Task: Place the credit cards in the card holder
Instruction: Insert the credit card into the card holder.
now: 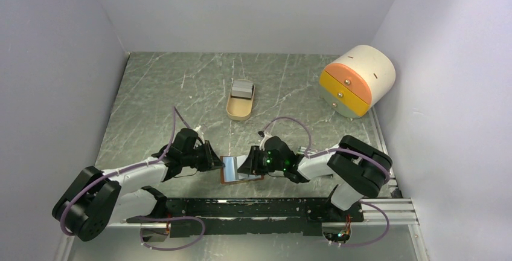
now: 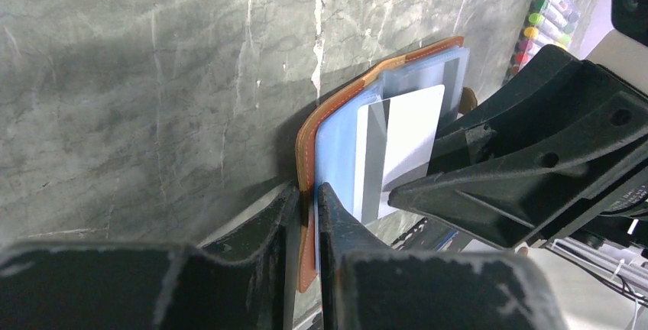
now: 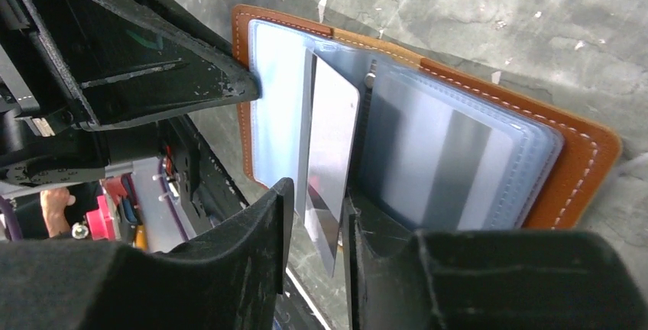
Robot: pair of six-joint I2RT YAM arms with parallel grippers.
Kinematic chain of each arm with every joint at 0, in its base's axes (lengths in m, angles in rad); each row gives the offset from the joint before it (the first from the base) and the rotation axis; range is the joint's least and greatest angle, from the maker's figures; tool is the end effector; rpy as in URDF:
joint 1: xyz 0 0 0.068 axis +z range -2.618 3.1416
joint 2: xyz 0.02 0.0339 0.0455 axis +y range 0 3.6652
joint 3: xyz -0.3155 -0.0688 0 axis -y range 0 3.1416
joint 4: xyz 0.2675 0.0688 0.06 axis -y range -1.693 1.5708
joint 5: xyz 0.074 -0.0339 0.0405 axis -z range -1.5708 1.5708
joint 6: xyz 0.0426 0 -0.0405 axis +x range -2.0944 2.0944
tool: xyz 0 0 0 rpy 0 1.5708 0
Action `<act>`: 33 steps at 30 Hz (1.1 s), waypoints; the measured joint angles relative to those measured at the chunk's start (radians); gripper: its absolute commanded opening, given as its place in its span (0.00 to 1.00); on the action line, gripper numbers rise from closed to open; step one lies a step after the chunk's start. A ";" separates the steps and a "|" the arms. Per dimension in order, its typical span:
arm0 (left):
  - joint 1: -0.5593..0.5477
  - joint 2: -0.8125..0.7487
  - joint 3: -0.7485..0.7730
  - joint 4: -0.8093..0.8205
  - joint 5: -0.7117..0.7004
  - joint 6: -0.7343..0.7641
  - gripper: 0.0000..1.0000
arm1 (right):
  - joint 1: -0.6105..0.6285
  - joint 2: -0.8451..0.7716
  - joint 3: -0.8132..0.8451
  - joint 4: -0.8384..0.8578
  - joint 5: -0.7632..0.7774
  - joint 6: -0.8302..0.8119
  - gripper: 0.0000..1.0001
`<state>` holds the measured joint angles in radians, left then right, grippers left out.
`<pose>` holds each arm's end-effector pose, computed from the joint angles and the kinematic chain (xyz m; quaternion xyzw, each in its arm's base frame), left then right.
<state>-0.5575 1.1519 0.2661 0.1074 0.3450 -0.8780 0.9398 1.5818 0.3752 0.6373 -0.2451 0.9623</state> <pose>0.1524 -0.1120 0.1524 -0.0796 0.9078 -0.3693 0.1822 0.1521 0.2257 0.1382 -0.0489 0.8713 0.4502 0.1895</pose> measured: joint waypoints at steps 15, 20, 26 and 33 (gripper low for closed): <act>0.000 -0.003 0.000 0.008 0.014 0.000 0.18 | 0.006 -0.079 0.116 -0.327 0.106 -0.029 0.37; 0.000 -0.003 0.000 0.008 0.016 0.000 0.13 | 0.017 -0.101 0.137 -0.401 0.144 -0.049 0.41; 0.000 0.021 -0.001 0.034 0.032 0.001 0.12 | 0.027 -0.117 0.159 -0.461 0.182 -0.068 0.44; 0.000 0.033 -0.012 0.089 0.078 -0.002 0.28 | 0.027 -0.116 0.154 -0.450 0.181 -0.067 0.44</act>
<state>-0.5575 1.1847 0.2539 0.1967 0.4229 -0.8799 0.9665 1.4654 0.5289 0.1875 -0.0639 0.8951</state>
